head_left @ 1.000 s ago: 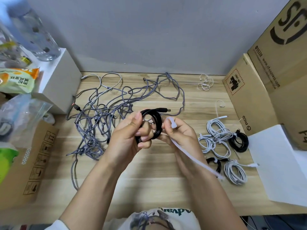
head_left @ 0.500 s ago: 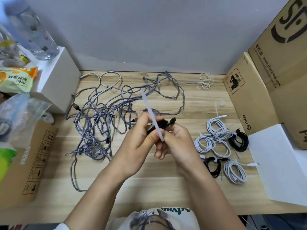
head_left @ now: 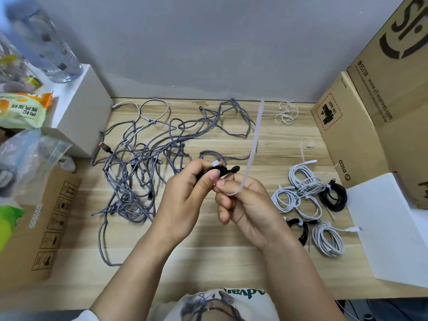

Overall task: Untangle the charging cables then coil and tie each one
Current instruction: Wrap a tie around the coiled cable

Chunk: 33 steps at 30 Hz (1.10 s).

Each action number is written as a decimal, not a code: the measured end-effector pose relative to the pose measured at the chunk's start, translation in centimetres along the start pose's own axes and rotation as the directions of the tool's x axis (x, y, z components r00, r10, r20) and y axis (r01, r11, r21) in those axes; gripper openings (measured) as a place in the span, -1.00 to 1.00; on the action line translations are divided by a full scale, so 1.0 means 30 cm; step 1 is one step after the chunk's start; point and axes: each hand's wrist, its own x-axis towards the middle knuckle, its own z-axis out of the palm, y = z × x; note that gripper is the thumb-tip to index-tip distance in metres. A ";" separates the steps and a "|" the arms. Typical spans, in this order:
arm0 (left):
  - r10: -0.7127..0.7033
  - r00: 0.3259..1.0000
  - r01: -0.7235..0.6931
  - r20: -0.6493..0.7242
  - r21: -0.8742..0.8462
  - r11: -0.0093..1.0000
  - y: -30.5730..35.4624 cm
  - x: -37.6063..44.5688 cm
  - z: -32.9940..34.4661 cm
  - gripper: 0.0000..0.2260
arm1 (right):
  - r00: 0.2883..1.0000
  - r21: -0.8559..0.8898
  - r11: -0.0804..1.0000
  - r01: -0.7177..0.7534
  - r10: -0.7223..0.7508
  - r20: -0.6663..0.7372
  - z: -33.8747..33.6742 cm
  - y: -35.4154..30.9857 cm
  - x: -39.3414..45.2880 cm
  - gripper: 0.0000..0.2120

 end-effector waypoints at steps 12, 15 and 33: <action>-0.003 1.000 0.001 0.012 0.101 0.995 -0.009 0.002 -0.013 -0.87 | 0.921 -0.261 0.913 0.313 -0.359 -0.152 -0.025 -0.054 -0.019 -0.85; 0.004 1.000 -0.006 0.022 0.114 0.993 -0.011 0.004 -0.006 -0.89 | 0.917 -0.263 0.898 0.354 -0.389 -0.093 -0.005 -0.065 -0.035 -0.81; -0.101 0.982 0.097 -0.159 -0.029 0.995 -0.027 0.019 0.004 -0.89 | 0.951 -0.108 0.955 0.276 -0.288 -0.114 0.060 -0.028 -0.054 -0.62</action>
